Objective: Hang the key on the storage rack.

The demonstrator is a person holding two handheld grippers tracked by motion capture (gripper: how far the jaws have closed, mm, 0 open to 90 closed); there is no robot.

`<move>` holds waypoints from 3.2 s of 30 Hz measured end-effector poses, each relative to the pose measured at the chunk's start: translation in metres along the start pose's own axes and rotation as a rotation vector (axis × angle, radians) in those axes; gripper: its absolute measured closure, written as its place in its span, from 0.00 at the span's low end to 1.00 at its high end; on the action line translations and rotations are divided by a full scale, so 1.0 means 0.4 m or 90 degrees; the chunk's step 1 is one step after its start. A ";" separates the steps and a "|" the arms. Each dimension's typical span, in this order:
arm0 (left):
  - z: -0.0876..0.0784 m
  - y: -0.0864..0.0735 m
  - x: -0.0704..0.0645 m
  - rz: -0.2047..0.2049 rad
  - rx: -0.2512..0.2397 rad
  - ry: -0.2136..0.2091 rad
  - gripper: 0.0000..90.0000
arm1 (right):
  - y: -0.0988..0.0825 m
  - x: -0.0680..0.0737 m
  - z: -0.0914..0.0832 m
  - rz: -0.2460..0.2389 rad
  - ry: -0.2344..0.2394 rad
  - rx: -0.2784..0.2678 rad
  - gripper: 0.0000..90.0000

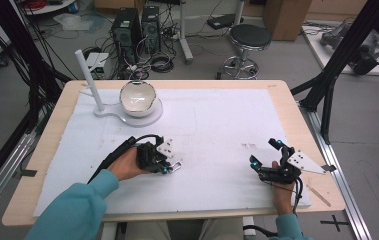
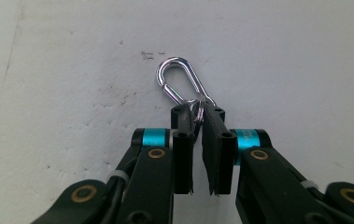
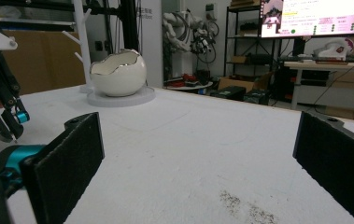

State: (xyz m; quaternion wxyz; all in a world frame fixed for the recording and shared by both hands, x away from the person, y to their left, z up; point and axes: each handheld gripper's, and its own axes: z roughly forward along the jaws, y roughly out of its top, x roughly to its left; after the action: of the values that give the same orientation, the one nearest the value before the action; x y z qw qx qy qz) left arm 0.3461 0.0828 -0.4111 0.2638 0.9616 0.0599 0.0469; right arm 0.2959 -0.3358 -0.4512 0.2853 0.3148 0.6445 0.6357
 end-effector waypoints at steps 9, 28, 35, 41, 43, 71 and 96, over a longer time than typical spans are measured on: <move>-0.001 -0.001 0.002 -0.012 -0.005 -0.007 0.97 | 0.000 0.000 0.000 -0.001 0.000 0.000 0.01; -0.013 -0.004 0.012 -0.051 -0.019 -0.007 0.98 | 0.000 0.000 0.000 0.000 0.000 0.000 0.01; -0.066 -0.024 0.034 -0.093 -0.082 -0.002 0.98 | 0.000 0.000 0.000 0.000 0.000 -0.001 0.01; -0.117 -0.049 0.050 -0.124 -0.123 0.029 0.98 | 0.000 -0.001 0.000 0.002 -0.001 0.001 0.01; -0.140 -0.060 0.055 -0.144 -0.141 0.042 0.98 | 0.000 -0.001 0.001 0.003 -0.001 0.002 0.01; -0.516 -0.237 0.195 -0.292 -0.298 0.224 0.98 | 0.000 0.000 0.003 0.004 -0.001 0.004 0.01; -0.594 -0.333 0.330 -0.362 -0.263 0.265 0.98 | 0.000 0.001 0.003 0.003 -0.003 0.003 0.01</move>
State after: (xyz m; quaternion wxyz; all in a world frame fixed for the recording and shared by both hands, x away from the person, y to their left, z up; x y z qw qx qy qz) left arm 0.4354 0.3341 -0.2681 0.4362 0.8034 0.3649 0.1764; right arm 0.2964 -0.3346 -0.4512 0.2845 0.3187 0.6443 0.6343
